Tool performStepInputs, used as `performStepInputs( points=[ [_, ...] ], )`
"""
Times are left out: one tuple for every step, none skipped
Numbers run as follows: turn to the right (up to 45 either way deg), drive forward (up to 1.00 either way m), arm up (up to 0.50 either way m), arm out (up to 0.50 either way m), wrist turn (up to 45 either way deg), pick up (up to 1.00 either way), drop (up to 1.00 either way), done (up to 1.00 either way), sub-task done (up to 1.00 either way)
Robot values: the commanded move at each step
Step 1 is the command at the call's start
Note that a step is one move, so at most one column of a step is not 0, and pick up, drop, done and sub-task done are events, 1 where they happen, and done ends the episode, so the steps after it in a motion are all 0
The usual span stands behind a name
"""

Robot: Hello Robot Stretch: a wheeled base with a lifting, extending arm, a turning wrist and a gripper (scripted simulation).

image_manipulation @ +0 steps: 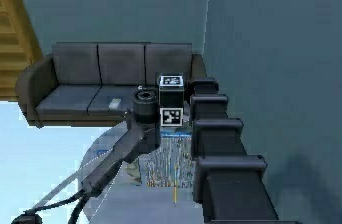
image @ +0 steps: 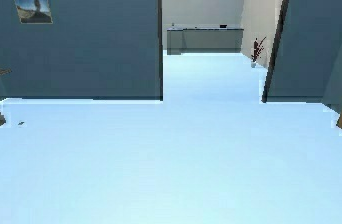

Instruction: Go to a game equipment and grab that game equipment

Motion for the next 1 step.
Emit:
performStepInputs(
  points=[
    [0.0,0.0,0.0,0.0,45.0,0.0,0.0,0.0,0.0]
  ],
)
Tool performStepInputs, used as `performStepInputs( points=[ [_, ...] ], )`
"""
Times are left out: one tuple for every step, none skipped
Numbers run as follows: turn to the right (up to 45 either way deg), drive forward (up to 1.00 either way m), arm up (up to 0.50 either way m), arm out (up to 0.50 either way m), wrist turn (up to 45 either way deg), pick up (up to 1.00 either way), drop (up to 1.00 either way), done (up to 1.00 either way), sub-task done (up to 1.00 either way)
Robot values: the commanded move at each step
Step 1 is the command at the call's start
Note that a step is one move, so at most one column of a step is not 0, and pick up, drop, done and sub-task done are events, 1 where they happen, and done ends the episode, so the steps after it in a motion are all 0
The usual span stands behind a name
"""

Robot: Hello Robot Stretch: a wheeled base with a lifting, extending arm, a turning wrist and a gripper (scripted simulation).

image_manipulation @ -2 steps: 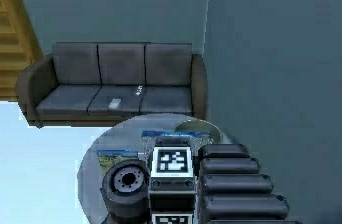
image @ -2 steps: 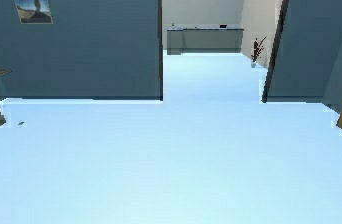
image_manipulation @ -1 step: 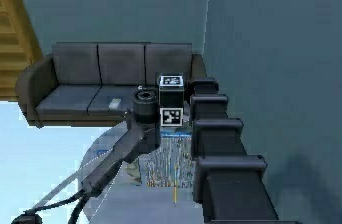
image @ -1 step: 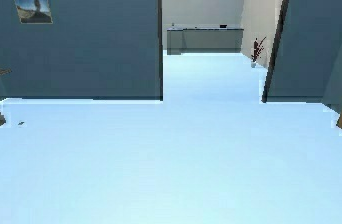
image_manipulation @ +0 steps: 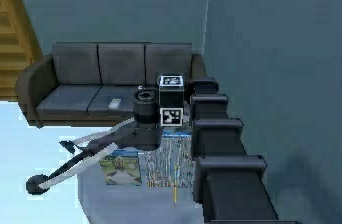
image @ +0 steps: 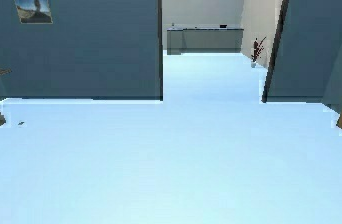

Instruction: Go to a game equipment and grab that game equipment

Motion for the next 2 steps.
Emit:
performStepInputs(
  points=[
    [0.0,0.0,0.0,0.0,45.0,0.0,0.0,0.0,0.0],
    [0.0,0.0,0.0,0.0,36.0,0.0,0.0,0.0,0.0]
  ],
)
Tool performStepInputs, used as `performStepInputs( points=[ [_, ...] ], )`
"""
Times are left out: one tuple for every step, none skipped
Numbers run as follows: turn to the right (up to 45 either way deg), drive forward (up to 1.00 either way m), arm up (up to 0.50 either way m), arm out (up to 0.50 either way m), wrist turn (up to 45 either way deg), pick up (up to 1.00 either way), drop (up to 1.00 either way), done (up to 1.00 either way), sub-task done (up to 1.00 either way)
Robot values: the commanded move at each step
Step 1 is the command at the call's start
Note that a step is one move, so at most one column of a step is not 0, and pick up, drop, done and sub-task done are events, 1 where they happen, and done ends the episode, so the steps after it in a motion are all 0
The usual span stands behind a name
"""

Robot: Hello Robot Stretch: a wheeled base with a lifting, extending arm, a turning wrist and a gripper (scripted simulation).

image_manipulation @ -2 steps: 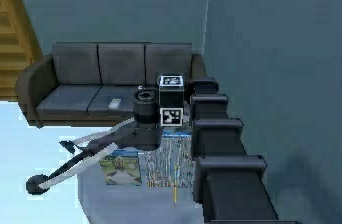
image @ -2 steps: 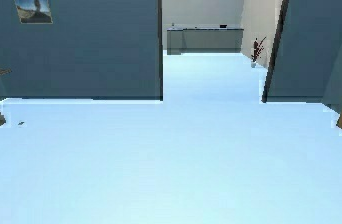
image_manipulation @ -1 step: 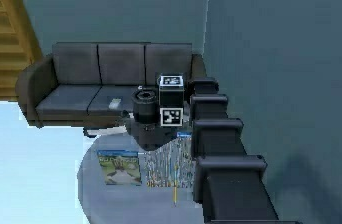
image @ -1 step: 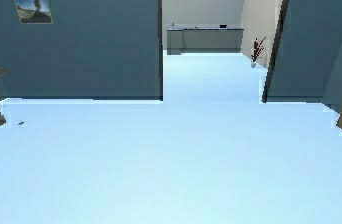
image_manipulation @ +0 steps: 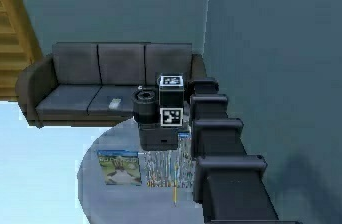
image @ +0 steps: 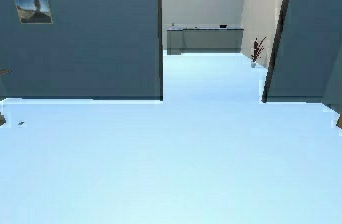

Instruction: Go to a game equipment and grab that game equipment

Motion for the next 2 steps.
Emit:
performStepInputs(
  points=[
    [0.0,0.0,-0.3,0.0,0.0,0.0,0.0,0.0,0.0],
    [0.0,0.0,0.0,0.0,0.0,1.0,0.0,0.0,0.0]
  ],
)
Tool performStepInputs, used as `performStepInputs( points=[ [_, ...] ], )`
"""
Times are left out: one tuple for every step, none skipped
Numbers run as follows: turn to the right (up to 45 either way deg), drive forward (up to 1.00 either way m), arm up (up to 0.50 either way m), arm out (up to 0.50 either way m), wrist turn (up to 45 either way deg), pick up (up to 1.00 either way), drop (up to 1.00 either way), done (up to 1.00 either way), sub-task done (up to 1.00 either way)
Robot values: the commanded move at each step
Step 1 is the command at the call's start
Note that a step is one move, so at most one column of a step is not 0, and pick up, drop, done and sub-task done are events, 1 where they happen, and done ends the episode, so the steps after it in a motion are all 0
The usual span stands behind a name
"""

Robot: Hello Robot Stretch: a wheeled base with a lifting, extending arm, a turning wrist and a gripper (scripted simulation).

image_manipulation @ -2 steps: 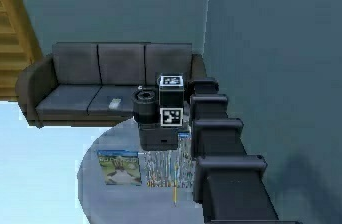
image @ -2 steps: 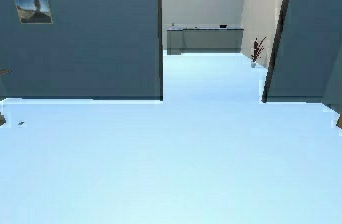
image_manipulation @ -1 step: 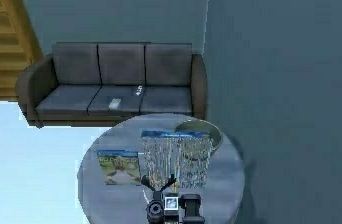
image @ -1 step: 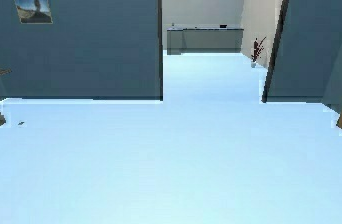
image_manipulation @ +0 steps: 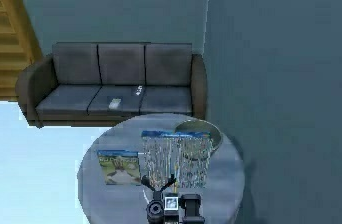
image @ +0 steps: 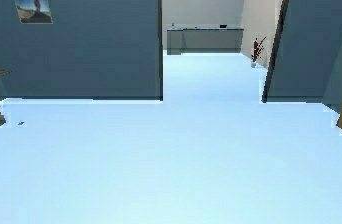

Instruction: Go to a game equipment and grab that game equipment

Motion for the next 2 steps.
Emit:
performStepInputs(
  points=[
    [0.0,0.0,0.1,0.0,0.0,0.0,0.0,0.0,0.0],
    [0.0,0.0,0.0,0.0,0.0,0.0,0.0,1.0,0.0]
  ],
)
